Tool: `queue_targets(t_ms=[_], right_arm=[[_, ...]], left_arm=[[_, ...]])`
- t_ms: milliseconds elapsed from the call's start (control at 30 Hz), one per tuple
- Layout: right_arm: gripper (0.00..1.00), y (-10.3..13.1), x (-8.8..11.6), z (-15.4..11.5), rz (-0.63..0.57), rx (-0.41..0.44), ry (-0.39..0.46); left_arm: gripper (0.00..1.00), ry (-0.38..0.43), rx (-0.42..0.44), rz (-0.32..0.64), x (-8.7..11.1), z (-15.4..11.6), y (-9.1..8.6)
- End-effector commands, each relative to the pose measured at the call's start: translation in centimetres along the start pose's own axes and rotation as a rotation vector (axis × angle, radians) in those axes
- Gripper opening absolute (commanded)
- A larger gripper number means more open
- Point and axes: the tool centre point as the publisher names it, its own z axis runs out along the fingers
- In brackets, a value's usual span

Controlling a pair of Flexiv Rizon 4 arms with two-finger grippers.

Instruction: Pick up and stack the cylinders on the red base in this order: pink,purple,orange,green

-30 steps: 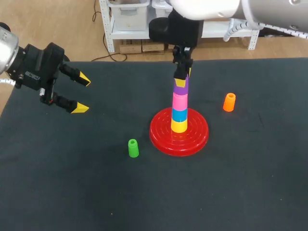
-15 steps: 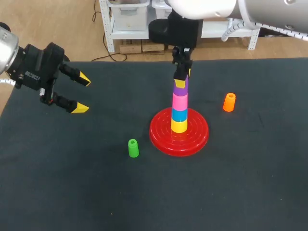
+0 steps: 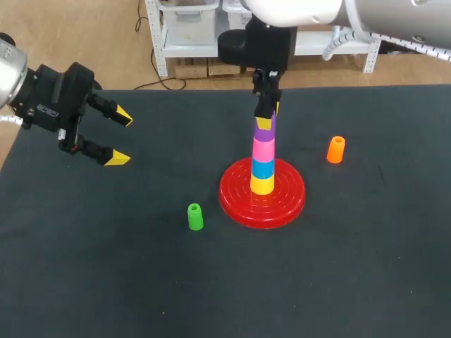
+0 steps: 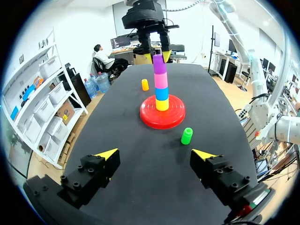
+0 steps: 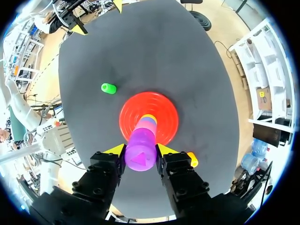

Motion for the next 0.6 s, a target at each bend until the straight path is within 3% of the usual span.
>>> queue_targets(t_ms=[33,600], right_arm=[[0.00,-0.23,-0.32,0.74,-0.001,-0.008,0.009],[0.00,-0.14,0.06,1.42,0.011,-0.023,-0.012]], left_arm=[[1.00,-0.004,-0.002,0.002,0.13,0.03,-0.04],[1.00,-0.004,-0.002,0.002,0.13,0.03,-0.04]])
